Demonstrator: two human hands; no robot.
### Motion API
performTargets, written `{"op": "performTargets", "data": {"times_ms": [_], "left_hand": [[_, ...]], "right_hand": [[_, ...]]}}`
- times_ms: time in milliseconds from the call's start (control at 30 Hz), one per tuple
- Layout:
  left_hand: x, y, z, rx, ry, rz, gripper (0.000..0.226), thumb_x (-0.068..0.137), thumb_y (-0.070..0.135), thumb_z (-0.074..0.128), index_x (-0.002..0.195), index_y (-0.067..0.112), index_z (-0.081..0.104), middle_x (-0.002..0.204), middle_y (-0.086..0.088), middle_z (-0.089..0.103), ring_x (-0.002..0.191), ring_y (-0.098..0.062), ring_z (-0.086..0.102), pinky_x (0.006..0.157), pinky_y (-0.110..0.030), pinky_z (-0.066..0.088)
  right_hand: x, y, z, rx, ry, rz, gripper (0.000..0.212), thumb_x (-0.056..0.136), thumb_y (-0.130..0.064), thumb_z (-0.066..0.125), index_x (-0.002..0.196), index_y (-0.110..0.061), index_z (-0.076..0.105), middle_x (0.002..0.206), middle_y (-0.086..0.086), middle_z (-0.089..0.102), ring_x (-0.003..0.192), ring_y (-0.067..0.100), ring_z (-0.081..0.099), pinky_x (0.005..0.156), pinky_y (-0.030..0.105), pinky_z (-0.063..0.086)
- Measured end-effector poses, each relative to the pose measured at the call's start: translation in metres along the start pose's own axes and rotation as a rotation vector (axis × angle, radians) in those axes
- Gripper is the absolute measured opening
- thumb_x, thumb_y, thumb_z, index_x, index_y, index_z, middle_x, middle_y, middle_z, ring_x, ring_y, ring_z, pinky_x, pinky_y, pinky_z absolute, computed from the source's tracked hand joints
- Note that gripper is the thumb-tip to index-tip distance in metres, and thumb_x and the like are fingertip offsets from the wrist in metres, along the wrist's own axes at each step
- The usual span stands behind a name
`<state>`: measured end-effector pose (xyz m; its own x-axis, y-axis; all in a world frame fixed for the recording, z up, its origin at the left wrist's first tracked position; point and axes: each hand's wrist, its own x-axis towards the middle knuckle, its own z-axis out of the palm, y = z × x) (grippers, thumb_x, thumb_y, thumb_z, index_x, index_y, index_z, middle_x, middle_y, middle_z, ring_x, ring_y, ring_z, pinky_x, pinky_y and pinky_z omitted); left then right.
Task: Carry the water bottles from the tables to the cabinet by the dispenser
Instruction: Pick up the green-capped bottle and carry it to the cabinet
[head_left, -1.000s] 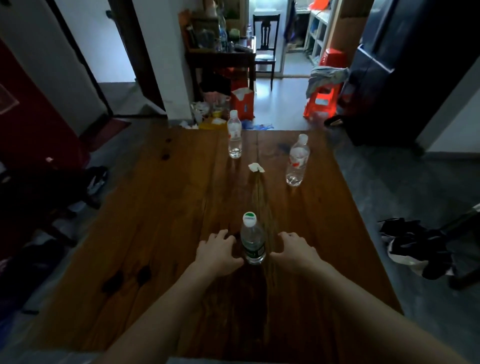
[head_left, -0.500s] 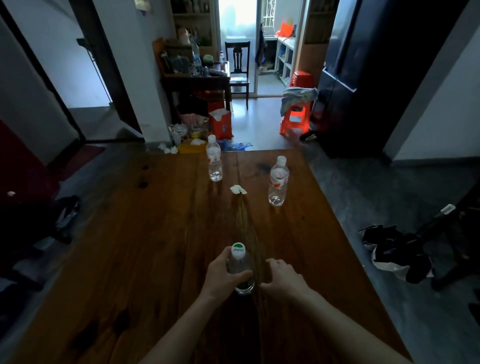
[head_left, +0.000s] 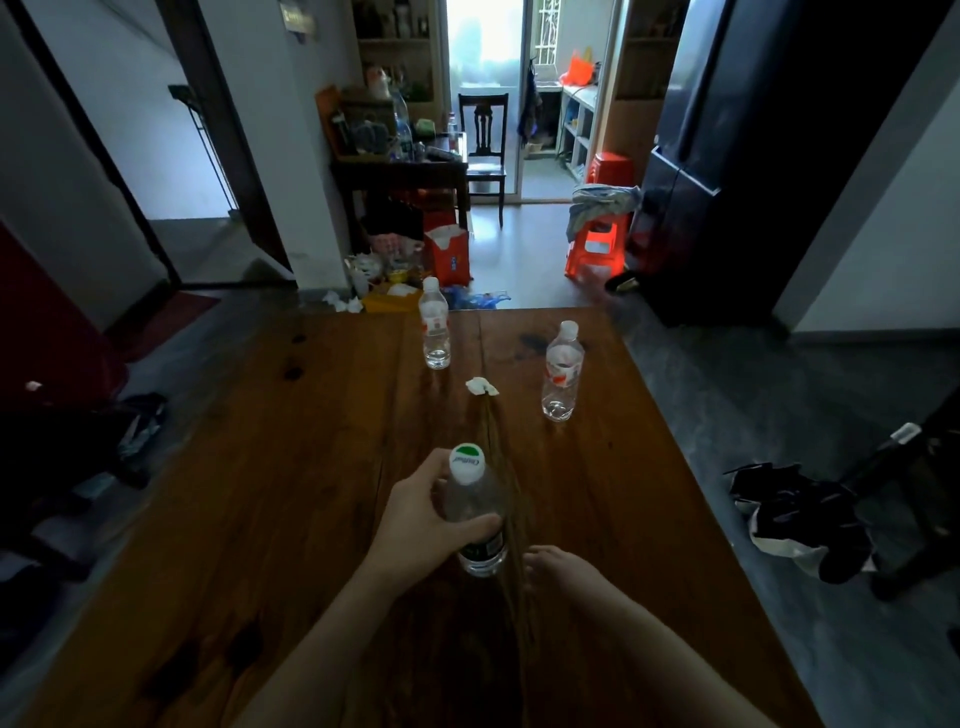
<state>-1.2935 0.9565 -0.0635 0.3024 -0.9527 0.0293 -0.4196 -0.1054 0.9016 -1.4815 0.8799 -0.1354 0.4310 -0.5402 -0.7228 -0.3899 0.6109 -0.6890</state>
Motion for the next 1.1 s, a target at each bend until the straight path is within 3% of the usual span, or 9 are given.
{"op": "performTargets", "data": {"times_ms": [100,200,433,667,933,1100], "left_hand": [[-0.005,0.021,-0.016,0.01,-0.002,0.077,0.055,0.073,0.029,0.087,0.108,0.053,0.051,0.109,0.044,0.059,0.106,0.018,0.055,0.082,-0.011,0.051],[-0.012,0.036,-0.026,0.026,-0.024,0.134,0.055,0.075,0.029,0.086,0.11,0.052,0.052,0.112,0.047,0.058,0.107,0.017,0.056,0.088,-0.014,0.051],[-0.016,0.044,-0.034,0.039,-0.023,0.205,0.056,0.073,0.03,0.088,0.115,0.048,0.055,0.118,0.03,0.064,0.108,0.004,0.062,0.09,-0.015,0.053],[-0.02,0.044,-0.043,0.046,-0.005,0.226,0.054,0.072,0.032,0.087,0.112,0.048,0.055,0.116,0.033,0.064,0.105,0.006,0.062,0.087,-0.01,0.05],[-0.031,0.037,-0.058,0.029,0.029,0.207,0.055,0.074,0.028,0.088,0.113,0.048,0.054,0.116,0.038,0.061,0.106,0.009,0.061,0.087,-0.009,0.05],[-0.036,0.039,-0.069,0.034,0.086,0.164,0.053,0.073,0.035,0.085,0.116,0.046,0.056,0.117,0.03,0.065,0.106,0.003,0.063,0.088,-0.02,0.054]], "right_hand": [[-0.01,0.002,0.003,0.395,-0.1,0.097,0.046,0.101,-0.032,0.05,0.14,-0.008,0.048,0.138,0.02,0.055,0.121,0.034,0.057,0.093,0.047,0.051],[-0.017,0.0,0.006,0.532,-0.215,0.096,0.049,0.1,-0.039,0.045,0.135,-0.006,0.053,0.128,0.023,0.065,0.119,0.036,0.06,0.091,0.05,0.052],[-0.023,-0.011,0.021,0.545,-0.324,0.076,0.057,0.099,-0.045,0.04,0.134,-0.002,0.055,0.126,0.022,0.066,0.115,0.035,0.062,0.095,0.047,0.049],[-0.03,-0.016,0.028,0.486,-0.346,0.08,0.056,0.1,-0.043,0.039,0.135,-0.003,0.054,0.129,0.022,0.065,0.119,0.033,0.063,0.098,0.046,0.047],[-0.034,-0.031,0.037,0.431,-0.326,0.072,0.061,0.097,-0.046,0.043,0.134,0.001,0.054,0.127,0.026,0.064,0.114,0.035,0.062,0.087,0.039,0.051],[-0.032,-0.037,0.048,0.4,-0.343,0.094,0.06,0.098,-0.047,0.04,0.135,-0.001,0.055,0.129,0.024,0.064,0.121,0.034,0.058,0.089,0.039,0.05]]}}
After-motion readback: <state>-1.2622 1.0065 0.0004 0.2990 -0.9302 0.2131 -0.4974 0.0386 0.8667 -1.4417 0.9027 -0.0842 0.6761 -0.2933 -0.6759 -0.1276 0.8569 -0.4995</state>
